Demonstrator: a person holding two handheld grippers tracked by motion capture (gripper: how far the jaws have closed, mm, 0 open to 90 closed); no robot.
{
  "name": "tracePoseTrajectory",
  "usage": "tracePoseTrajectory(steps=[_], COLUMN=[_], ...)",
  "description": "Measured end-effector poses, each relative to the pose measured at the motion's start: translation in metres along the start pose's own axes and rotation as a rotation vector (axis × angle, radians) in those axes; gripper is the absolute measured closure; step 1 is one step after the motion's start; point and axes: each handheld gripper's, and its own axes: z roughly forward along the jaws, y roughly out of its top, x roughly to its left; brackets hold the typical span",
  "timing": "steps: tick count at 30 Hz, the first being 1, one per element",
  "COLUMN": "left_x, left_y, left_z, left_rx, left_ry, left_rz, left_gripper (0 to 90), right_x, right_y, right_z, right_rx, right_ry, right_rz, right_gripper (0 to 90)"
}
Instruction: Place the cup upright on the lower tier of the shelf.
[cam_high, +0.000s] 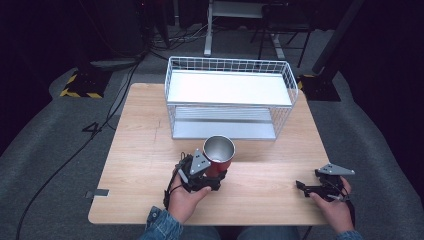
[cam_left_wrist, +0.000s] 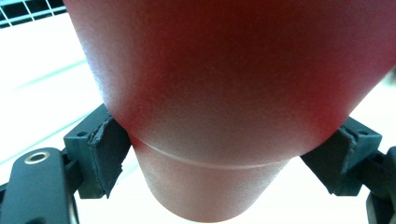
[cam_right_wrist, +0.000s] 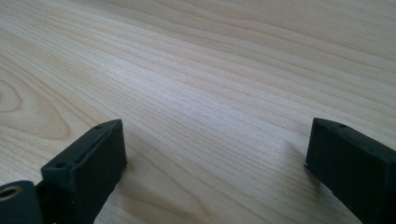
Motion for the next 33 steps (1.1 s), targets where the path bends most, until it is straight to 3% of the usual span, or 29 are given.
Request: tracePoseTrajectory(steps=[7,17,25,31,33], left_x=[0.007,0.025,0.041,0.049,0.05], left_y=[0.008,0.016,0.022,0.026,0.027], left_z=[0.015,0.04,0.059,0.078,0.082], left_rx=[-0.016,-0.033,-0.041,-0.043,-0.049], left_ry=[0.021,0.043,0.048,0.074,0.078], left_rz=[0.0,-0.038,-0.108,-0.118,-0.142], left_gripper=[16.6,16.6,16.6,16.6,16.6], right_x=[0.0,0.0,0.0,0.0,0.0], right_y=[0.0,0.0,0.0,0.001,0.002], right_z=[0.0,0.0,0.0,0.001,0.002], right_rx=[0.0,0.0,0.0,0.002,0.004], right_ry=[0.0,0.0,0.0,-0.001,-0.002], right_rz=[0.0,0.0,0.0,-0.002,-0.001], right_gripper=[5.1,5.1,5.1,4.1,3.7])
